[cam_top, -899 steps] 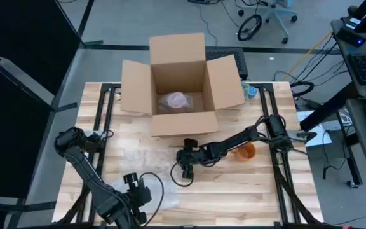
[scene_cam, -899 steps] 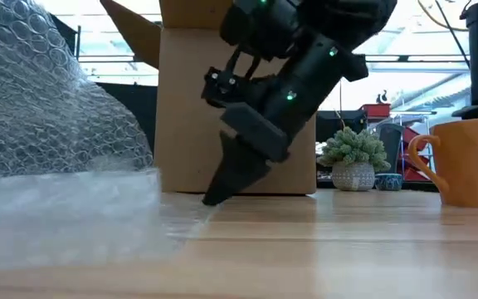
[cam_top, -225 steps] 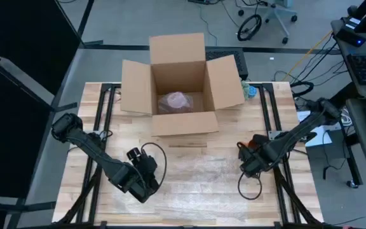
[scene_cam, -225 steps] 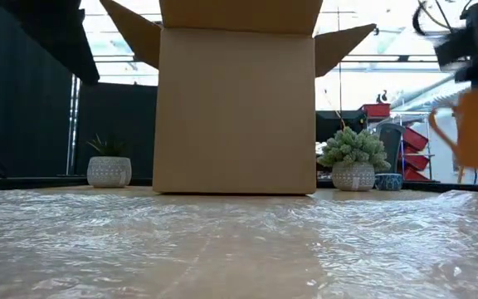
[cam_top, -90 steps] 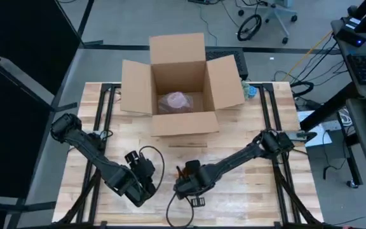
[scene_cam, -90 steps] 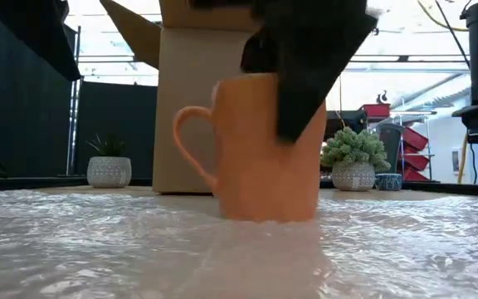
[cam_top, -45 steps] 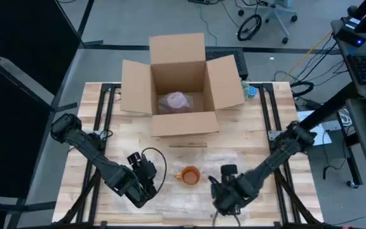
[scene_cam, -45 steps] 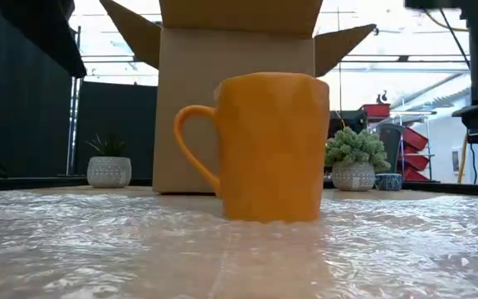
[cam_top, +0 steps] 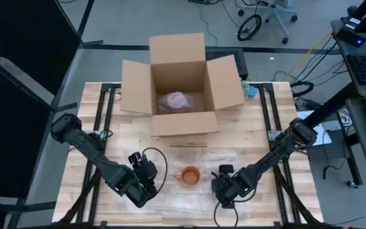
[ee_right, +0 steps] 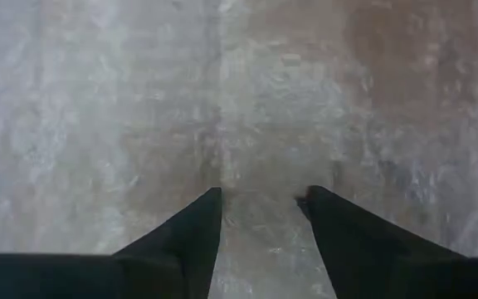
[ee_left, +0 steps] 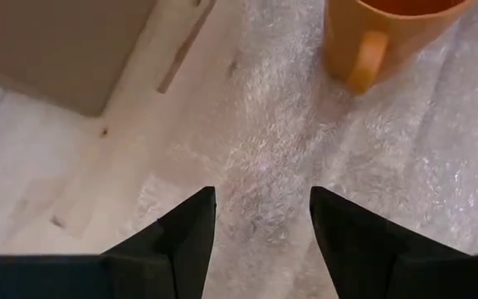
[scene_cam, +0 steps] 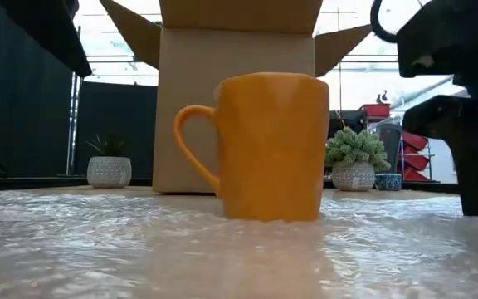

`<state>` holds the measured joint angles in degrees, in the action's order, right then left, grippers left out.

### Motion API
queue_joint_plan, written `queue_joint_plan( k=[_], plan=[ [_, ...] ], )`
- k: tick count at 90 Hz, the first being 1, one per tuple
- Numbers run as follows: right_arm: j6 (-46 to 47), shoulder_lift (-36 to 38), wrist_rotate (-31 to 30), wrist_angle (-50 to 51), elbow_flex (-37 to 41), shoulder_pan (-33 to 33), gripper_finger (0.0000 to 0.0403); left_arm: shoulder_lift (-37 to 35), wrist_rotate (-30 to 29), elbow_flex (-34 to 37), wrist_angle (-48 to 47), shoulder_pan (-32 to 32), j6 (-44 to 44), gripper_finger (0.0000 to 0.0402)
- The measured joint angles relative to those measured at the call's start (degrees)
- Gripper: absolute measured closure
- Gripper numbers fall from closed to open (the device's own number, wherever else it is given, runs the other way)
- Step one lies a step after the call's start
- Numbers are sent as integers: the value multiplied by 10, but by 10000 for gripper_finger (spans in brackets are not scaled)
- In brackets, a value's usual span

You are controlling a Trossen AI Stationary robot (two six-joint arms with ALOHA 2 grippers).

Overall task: Wrap mug
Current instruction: Wrap the pink mug with transparent bubble wrap

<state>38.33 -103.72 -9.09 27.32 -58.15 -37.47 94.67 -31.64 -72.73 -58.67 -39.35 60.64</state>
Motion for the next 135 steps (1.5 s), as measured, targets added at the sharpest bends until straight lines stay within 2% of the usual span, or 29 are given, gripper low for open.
queue_joint_plan(
  k=[11, 46, 91, 107, 121, 135],
  plan=[
    [8, 1, 21, 12, 4, -4, 236, 0, 0, 0, 0, 0, 0, 217],
    [116, 13, 32, 124, 6, -58, 236, 0, -1, 0, -1, 0, 0, 217],
    [270, 23, 97, 190, 7, -46, 236, 0, 0, 0, 0, 0, 3, 217],
    [268, 42, 98, 180, 9, -45, 236, 0, 0, 0, 19, 0, -2, 217],
    [219, 88, 92, 172, -5, -45, 236, 0, 0, 0, 84, 11, -57, 217],
    [172, 120, 30, 173, -5, -45, 236, 8, 6, 0, 156, 32, -119, 217]
  ],
)
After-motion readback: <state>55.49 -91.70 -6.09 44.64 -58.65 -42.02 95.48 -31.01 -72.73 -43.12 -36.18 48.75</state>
